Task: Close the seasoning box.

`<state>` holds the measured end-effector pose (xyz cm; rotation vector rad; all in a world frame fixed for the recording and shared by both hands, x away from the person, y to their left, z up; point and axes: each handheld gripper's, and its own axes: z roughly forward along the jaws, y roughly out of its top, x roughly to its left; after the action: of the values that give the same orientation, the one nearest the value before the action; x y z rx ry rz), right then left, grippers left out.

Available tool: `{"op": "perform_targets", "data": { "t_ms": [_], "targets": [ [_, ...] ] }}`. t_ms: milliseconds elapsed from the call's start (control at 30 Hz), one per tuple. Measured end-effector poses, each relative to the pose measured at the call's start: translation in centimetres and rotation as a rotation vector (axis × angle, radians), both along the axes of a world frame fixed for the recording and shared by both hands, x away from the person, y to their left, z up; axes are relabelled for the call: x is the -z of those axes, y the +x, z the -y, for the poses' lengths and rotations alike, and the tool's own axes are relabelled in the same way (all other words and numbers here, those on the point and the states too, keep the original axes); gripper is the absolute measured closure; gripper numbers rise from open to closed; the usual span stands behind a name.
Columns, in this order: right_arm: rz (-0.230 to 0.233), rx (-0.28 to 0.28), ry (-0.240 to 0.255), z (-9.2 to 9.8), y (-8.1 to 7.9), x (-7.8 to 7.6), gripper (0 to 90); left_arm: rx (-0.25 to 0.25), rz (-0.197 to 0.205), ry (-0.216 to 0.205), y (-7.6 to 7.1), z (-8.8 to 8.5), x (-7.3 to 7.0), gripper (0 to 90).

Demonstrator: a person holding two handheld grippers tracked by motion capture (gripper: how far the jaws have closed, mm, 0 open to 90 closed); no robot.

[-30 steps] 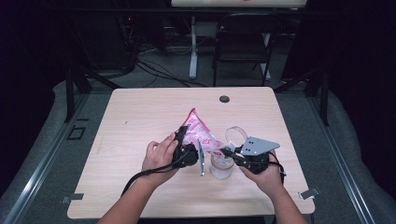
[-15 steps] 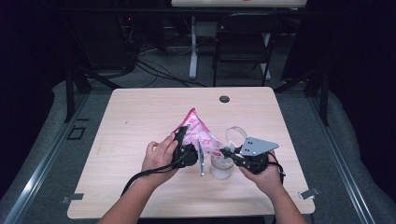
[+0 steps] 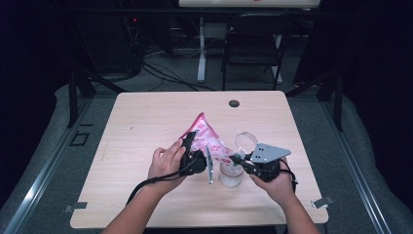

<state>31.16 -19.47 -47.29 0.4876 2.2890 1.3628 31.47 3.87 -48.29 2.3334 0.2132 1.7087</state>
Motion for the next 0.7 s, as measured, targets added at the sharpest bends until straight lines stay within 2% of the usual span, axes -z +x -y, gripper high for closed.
{"op": "perform_targets", "data": {
  "t_ms": [700],
  "targets": [
    [0.001, 0.005, -0.002, 0.07, -0.06, -0.04, 88.5, 0.006, 0.007, -0.001, 0.0, 0.1, -0.12, 65.1]
  ]
}}
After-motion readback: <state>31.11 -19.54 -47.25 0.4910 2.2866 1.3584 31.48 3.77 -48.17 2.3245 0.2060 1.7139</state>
